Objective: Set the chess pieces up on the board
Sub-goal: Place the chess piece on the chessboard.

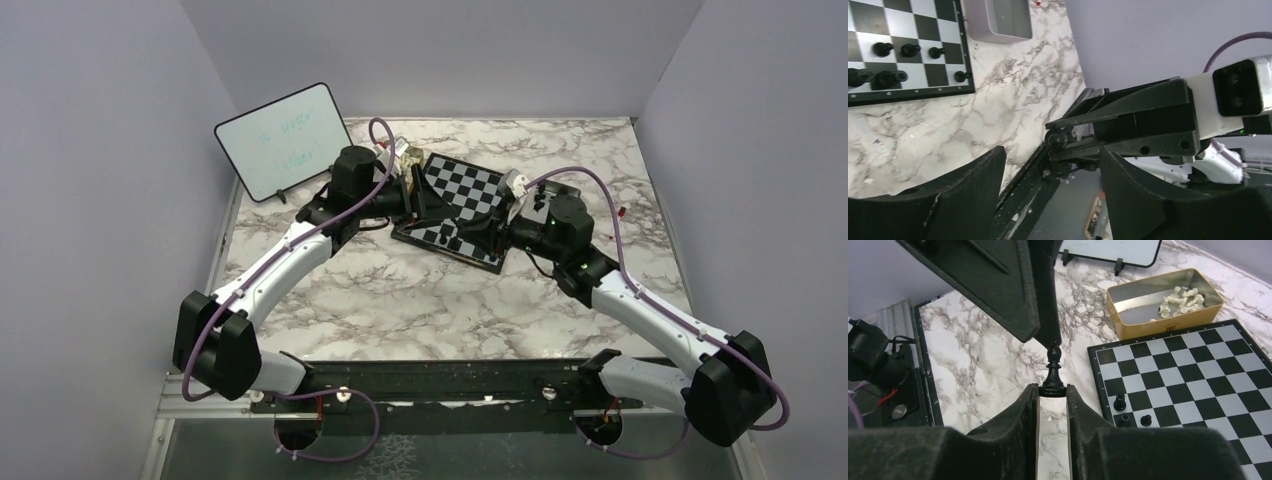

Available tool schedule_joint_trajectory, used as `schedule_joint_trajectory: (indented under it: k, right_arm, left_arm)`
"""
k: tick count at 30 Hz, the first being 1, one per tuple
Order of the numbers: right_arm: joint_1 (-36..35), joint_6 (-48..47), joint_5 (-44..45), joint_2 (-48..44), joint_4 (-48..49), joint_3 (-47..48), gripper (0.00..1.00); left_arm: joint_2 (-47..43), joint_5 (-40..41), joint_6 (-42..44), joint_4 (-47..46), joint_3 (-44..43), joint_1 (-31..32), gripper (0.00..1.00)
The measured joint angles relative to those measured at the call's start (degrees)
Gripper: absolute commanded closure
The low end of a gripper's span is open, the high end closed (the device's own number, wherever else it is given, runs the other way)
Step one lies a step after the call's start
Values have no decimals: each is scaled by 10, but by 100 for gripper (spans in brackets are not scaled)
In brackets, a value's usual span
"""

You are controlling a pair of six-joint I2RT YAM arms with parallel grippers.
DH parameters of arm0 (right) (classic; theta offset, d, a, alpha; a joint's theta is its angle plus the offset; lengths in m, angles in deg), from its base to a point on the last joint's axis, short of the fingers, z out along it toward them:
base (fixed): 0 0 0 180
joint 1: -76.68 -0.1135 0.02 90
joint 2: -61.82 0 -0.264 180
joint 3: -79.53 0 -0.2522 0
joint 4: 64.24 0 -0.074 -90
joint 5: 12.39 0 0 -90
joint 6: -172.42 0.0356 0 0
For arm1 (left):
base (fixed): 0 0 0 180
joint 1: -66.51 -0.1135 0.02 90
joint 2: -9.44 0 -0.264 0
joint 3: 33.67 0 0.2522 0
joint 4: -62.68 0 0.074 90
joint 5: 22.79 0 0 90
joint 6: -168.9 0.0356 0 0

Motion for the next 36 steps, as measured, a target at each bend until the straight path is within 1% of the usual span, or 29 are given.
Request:
schedule_joint_trajectory:
  k: [3,10,18,24,29,32,36]
  right_arm:
    - [-5,0,-6,0,3,0,79]
    - [-10,3,-7,0,7,0,79]
    - [-13,8,-7,-1,14,0,79]
    - [-13,8,-7,-1,12,0,79]
    - [-14,8,-7,-1,10,-2,78]
    - [-15,8,-7,-1,8,-3,72]
    - [-17,13,-6,-1,2,-3,52]
  left_arm:
    - [13,-19,-26,-28,2,0,42]
    - [27,-42,-56,-63,14,0,58]
    - [36,-50,-62,-83,27,0,65]
    - [37,-57,-63,-92,27,0,78]
    - [37,-61,-61,-96,27,0,86]
    - [38,-62,-53,-93,27,0,88]
    - [39,-60,-26,-69,20,0,88]
